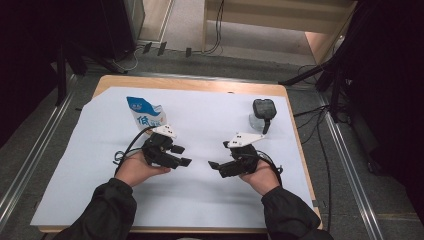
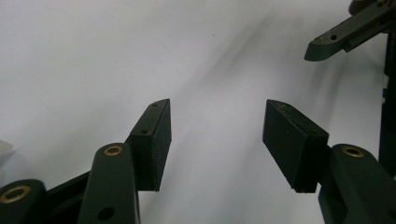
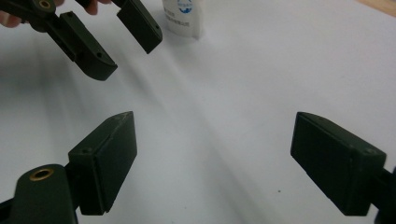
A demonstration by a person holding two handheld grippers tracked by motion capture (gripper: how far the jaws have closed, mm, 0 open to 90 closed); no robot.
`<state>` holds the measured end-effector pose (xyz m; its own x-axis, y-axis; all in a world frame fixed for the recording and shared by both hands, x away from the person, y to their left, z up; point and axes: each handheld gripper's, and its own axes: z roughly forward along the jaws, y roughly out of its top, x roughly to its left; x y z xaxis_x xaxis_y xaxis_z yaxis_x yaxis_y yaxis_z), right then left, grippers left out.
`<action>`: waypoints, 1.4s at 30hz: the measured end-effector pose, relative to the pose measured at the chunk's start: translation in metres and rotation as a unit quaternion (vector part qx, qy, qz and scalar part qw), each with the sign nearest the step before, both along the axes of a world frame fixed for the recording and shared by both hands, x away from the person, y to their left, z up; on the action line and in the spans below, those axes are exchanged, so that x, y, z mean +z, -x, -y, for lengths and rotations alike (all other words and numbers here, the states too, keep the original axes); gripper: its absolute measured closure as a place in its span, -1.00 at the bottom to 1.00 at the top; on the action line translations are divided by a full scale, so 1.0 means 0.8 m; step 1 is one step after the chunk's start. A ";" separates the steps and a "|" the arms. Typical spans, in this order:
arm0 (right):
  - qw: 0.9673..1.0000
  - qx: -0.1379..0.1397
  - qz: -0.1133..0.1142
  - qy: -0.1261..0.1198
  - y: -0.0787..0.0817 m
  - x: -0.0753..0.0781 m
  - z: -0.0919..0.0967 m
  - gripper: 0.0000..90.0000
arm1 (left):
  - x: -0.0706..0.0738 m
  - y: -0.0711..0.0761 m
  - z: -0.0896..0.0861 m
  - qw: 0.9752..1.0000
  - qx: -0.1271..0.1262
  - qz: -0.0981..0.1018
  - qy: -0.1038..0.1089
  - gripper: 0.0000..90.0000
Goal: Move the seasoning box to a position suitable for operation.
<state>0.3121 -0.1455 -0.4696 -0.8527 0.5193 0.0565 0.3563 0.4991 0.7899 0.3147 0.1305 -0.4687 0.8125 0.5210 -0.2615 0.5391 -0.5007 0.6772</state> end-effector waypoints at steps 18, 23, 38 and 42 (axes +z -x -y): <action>0.998 -0.014 -0.054 -0.030 -0.006 -0.015 0.021 -0.58 | 0.000 0.001 -0.012 1.000 0.014 -0.003 0.005 -0.21; 0.998 -0.009 -0.052 -0.042 -0.004 -0.010 0.031 -0.35 | 0.002 0.001 -0.012 1.000 0.009 0.002 0.010 -0.21; 0.996 -0.051 -0.039 -0.068 -0.006 0.005 0.050 -0.01 | 0.005 -0.001 -0.016 1.000 0.010 0.002 0.017 -0.21; 0.996 -0.061 -0.038 -0.053 -0.009 0.009 0.053 -0.03 | 0.007 -0.001 -0.017 1.000 0.012 0.004 0.015 -0.21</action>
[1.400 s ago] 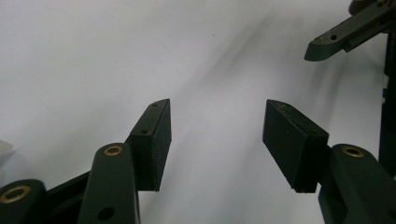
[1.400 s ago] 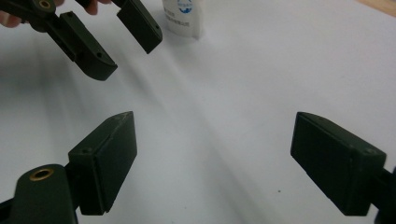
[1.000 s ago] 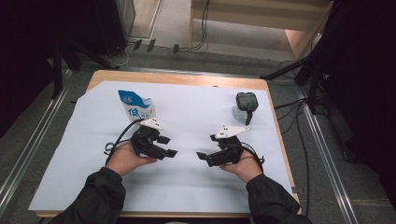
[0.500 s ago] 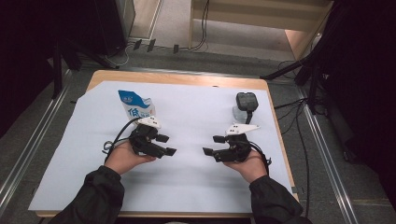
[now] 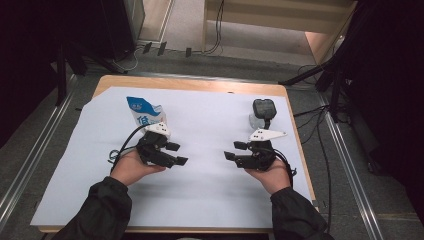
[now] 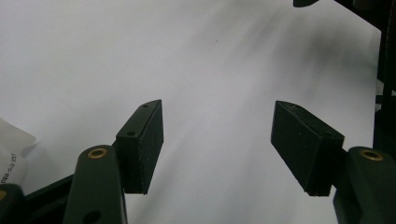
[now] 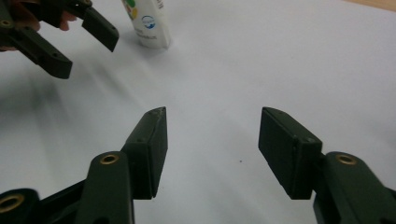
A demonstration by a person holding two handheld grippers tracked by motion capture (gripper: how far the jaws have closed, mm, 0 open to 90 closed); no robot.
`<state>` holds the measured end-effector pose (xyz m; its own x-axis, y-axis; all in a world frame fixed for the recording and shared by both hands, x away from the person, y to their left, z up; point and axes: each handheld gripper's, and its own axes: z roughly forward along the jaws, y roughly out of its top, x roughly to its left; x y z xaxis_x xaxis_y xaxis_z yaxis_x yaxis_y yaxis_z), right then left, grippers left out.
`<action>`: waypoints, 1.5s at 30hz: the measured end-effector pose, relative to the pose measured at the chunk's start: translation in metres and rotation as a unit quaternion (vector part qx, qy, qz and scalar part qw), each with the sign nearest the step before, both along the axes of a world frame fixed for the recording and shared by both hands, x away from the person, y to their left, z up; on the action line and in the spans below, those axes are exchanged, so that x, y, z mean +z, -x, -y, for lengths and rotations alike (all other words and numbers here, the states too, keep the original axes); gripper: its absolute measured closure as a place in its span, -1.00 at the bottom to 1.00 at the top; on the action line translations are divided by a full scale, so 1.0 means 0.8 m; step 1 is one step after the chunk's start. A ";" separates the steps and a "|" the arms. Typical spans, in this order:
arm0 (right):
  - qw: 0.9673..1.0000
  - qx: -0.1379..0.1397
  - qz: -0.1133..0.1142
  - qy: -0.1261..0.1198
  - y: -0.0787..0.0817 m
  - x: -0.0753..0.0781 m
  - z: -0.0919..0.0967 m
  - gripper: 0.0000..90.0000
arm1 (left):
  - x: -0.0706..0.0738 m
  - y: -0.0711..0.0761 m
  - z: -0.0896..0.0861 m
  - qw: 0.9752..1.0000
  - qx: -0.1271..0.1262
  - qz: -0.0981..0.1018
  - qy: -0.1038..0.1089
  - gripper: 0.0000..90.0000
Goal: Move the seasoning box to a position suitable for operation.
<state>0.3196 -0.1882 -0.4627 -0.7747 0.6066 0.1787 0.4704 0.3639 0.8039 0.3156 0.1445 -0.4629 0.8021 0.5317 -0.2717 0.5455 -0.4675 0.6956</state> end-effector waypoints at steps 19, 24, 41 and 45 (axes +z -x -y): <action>0.998 -0.060 0.000 0.014 -0.016 0.009 0.026 -0.25 | 0.007 -0.001 -0.005 1.000 0.001 -0.001 0.006 -0.25; 0.996 -0.083 0.005 0.015 -0.032 0.012 0.039 -0.27 | 0.005 -0.002 -0.006 1.000 0.002 -0.002 0.007 -0.26; 0.986 -0.165 0.007 0.016 -0.084 0.029 0.070 -0.40 | 0.003 0.001 -0.007 1.000 0.000 -0.002 0.009 -0.29; 0.983 -0.184 0.014 0.015 -0.095 0.040 0.075 -0.50 | 0.003 0.003 -0.008 1.000 -0.001 -0.004 0.007 -0.29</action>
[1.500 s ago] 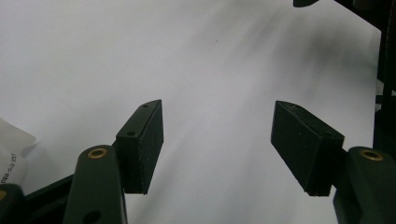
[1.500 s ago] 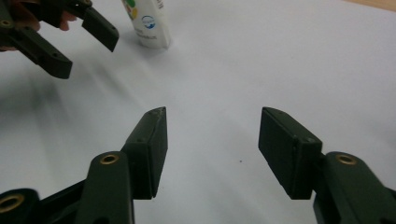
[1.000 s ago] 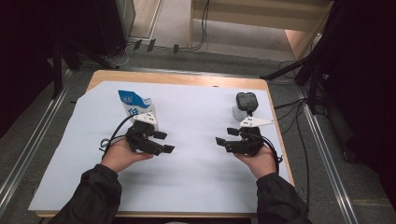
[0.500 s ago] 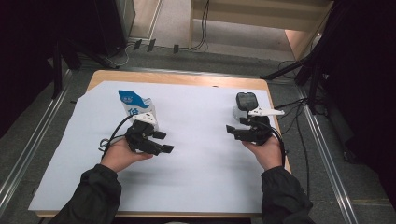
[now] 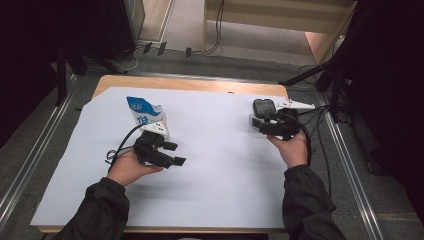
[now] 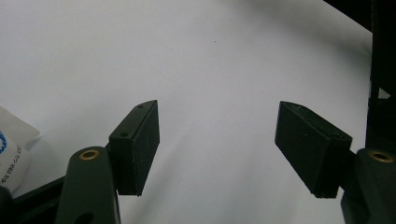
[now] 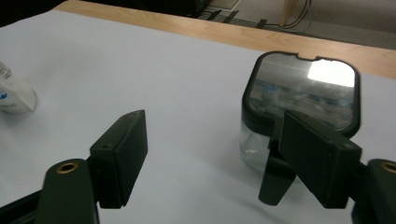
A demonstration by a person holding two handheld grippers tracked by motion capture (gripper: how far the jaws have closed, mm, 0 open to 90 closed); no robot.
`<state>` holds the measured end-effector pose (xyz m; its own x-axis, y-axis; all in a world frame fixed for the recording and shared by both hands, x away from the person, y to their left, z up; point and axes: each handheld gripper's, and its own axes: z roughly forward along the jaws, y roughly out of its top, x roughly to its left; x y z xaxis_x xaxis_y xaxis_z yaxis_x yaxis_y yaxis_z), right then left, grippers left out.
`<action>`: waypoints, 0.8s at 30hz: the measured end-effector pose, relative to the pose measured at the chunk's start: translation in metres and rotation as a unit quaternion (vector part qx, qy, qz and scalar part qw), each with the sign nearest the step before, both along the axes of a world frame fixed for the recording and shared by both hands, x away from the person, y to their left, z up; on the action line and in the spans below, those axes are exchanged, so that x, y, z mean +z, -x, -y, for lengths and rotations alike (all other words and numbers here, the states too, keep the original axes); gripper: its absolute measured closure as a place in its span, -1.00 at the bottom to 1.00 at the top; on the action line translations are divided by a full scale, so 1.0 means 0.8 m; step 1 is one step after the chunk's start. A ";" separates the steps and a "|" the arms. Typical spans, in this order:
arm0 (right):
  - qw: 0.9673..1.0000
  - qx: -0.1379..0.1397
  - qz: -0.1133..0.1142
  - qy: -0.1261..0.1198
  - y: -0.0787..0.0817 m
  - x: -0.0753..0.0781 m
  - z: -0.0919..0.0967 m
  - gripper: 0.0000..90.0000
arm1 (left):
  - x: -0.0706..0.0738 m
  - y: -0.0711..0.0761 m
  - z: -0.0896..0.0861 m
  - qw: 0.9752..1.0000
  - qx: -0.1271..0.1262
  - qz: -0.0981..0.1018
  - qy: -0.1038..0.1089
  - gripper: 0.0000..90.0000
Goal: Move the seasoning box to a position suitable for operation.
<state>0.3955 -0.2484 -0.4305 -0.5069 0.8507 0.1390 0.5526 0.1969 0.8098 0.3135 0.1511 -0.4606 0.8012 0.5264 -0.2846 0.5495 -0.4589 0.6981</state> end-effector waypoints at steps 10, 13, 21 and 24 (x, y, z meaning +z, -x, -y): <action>0.998 -0.061 0.000 0.011 -0.036 0.001 0.010 -0.66 | -0.003 0.010 -0.002 1.000 0.007 0.000 -0.007 -0.31; 0.997 -0.075 0.001 0.020 -0.046 -0.005 0.009 -0.66 | -0.004 0.012 -0.003 1.000 0.009 0.001 -0.009 -0.31; 0.995 -0.098 -0.005 0.024 -0.066 -0.018 0.008 -0.66 | -0.006 0.018 -0.008 1.000 0.014 -0.001 -0.012 -0.31; 0.994 -0.102 -0.014 0.020 -0.073 -0.028 0.005 -0.70 | -0.008 0.021 -0.008 1.000 0.018 0.000 -0.011 -0.32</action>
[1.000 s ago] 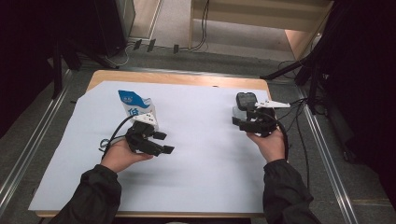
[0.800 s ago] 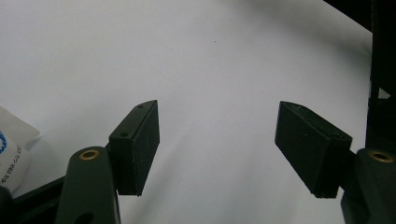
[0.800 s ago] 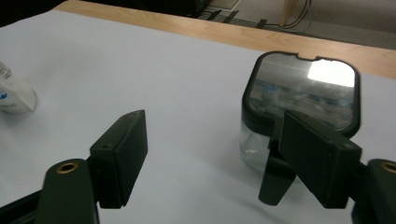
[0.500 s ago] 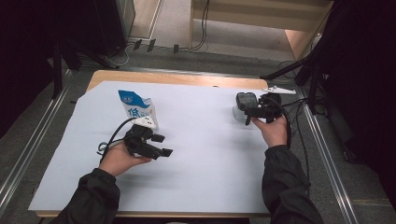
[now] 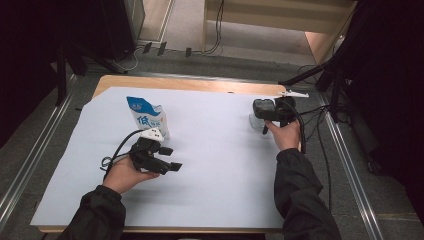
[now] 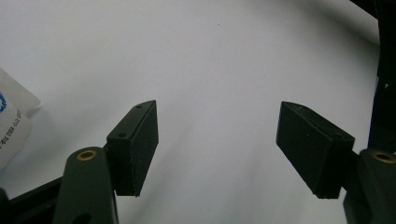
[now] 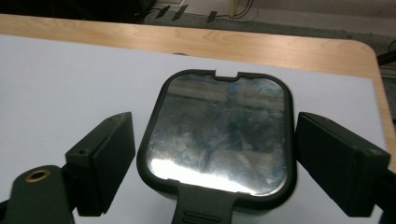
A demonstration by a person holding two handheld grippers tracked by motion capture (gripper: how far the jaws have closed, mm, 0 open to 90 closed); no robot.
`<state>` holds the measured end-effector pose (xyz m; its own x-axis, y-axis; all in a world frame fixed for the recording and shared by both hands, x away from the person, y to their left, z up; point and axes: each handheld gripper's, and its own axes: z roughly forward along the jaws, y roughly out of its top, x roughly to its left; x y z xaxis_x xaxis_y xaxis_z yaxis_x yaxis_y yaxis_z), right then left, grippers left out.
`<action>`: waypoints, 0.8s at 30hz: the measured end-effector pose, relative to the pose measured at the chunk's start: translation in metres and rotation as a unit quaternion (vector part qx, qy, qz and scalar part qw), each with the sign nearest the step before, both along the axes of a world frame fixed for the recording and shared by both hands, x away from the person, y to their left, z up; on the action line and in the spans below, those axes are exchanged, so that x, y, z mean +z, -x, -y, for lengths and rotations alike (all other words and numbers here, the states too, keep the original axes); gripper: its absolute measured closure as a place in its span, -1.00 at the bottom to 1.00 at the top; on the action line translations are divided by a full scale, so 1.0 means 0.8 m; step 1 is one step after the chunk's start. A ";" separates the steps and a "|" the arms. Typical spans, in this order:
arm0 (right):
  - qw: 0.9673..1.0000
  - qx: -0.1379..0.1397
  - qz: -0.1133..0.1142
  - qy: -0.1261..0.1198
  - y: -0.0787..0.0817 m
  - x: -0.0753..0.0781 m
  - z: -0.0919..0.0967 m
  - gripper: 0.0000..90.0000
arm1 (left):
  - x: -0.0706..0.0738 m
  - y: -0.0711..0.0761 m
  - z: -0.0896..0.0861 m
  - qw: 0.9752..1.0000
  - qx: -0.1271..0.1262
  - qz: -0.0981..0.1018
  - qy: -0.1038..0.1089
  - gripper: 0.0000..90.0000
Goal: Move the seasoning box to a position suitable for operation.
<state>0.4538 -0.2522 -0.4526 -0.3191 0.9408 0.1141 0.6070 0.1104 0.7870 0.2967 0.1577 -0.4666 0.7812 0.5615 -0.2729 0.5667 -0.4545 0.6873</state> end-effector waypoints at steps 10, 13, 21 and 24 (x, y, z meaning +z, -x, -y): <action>1.000 -0.010 -0.019 0.021 -0.013 -0.027 -0.013 -0.81 | -0.002 0.006 -0.005 1.000 0.008 -0.001 -0.002 -0.32; 0.999 -0.019 -0.029 0.008 -0.017 -0.038 -0.011 -0.79 | -0.003 0.008 -0.006 1.000 0.011 0.000 -0.003 -0.32; 0.999 -0.026 -0.018 -0.010 -0.018 -0.048 -0.011 -0.82 | -0.004 0.008 -0.005 1.000 0.008 0.000 -0.001 -0.32; 1.000 -0.027 -0.011 -0.002 -0.017 -0.049 -0.012 -0.78 | -0.004 0.008 -0.005 1.000 0.009 0.000 -0.002 -0.32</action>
<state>0.4677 -0.2428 -0.4917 -0.2661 0.9560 0.1235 0.6291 0.0752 0.7737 0.2905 0.1620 -0.4699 0.7707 0.5766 -0.2712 0.5752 -0.4461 0.6857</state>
